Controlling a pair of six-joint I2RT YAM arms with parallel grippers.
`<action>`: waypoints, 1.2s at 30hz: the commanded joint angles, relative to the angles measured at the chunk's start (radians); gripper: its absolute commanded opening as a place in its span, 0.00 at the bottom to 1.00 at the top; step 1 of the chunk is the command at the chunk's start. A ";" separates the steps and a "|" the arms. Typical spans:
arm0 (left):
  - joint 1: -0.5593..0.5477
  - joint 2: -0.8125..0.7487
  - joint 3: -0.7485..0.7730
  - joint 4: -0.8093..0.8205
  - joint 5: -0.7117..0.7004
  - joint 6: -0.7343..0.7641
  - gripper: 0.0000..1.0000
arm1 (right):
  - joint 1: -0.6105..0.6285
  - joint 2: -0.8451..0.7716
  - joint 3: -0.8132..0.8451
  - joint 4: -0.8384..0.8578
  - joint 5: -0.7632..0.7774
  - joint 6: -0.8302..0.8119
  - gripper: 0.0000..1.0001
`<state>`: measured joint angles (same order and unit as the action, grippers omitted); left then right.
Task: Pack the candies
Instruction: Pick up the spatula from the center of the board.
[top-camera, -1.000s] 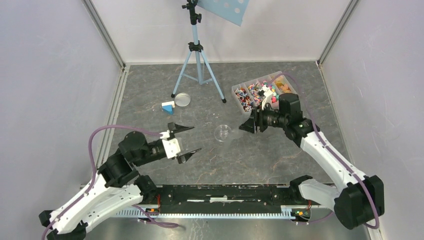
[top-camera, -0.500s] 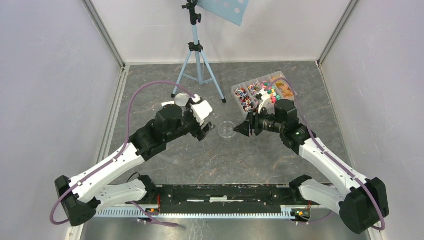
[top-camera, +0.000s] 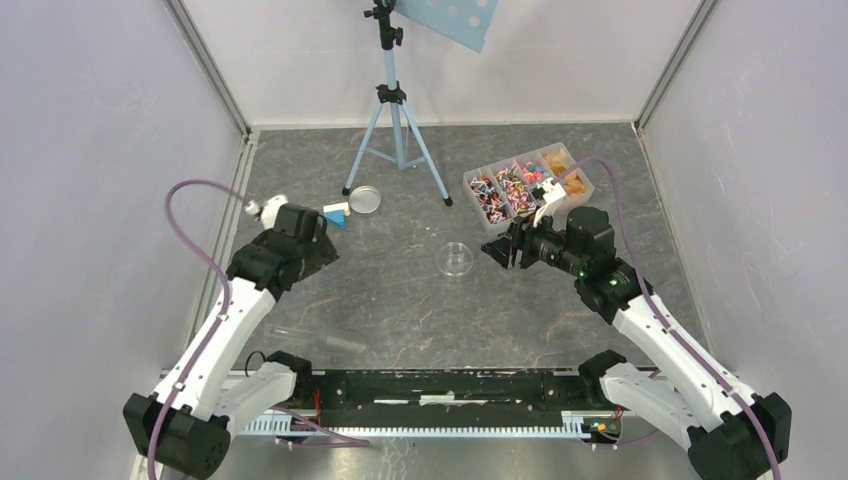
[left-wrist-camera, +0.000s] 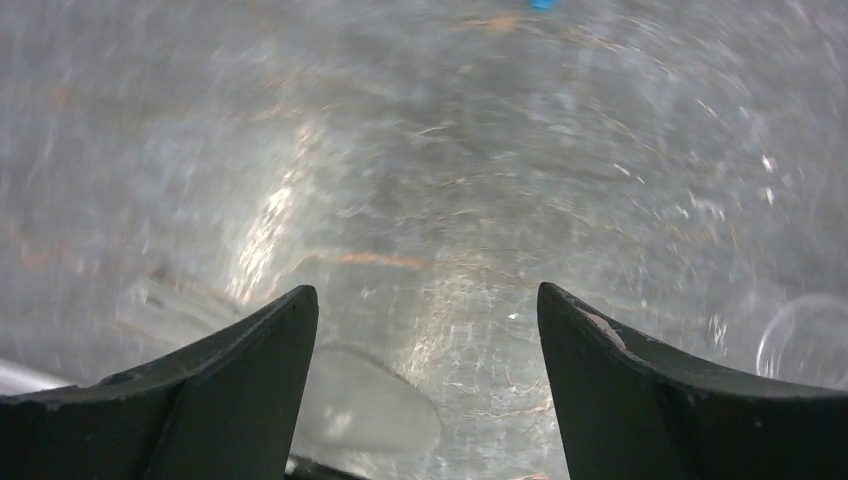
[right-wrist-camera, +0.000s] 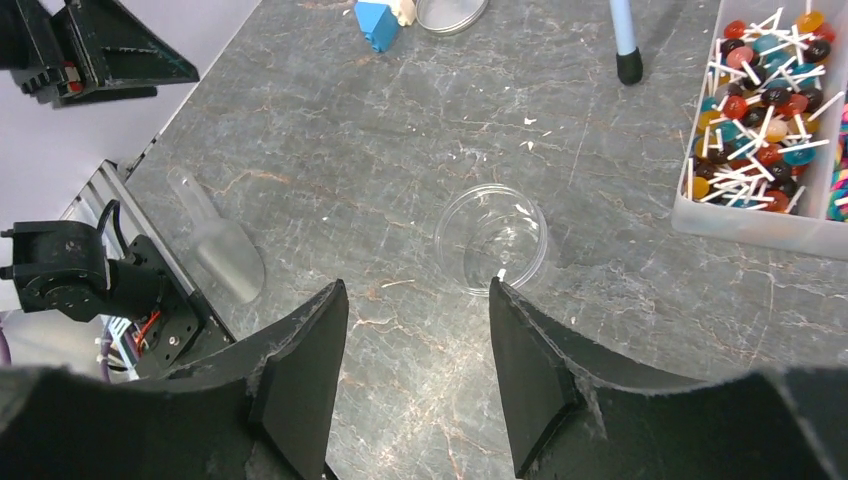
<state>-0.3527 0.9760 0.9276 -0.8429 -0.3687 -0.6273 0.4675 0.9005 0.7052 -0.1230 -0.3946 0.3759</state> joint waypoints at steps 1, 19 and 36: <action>0.058 -0.008 -0.003 -0.277 -0.174 -0.505 0.86 | 0.002 -0.040 0.011 -0.014 0.044 -0.038 0.61; 0.238 0.002 -0.317 -0.373 -0.011 -0.960 0.86 | 0.002 -0.072 -0.006 -0.012 0.019 -0.072 0.63; 0.238 -0.052 -0.479 -0.198 0.042 -1.166 0.69 | 0.002 -0.078 0.005 -0.003 0.015 -0.047 0.63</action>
<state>-0.1192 0.9344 0.4786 -1.0897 -0.3119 -1.6951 0.4675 0.8322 0.6910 -0.1532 -0.3805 0.3252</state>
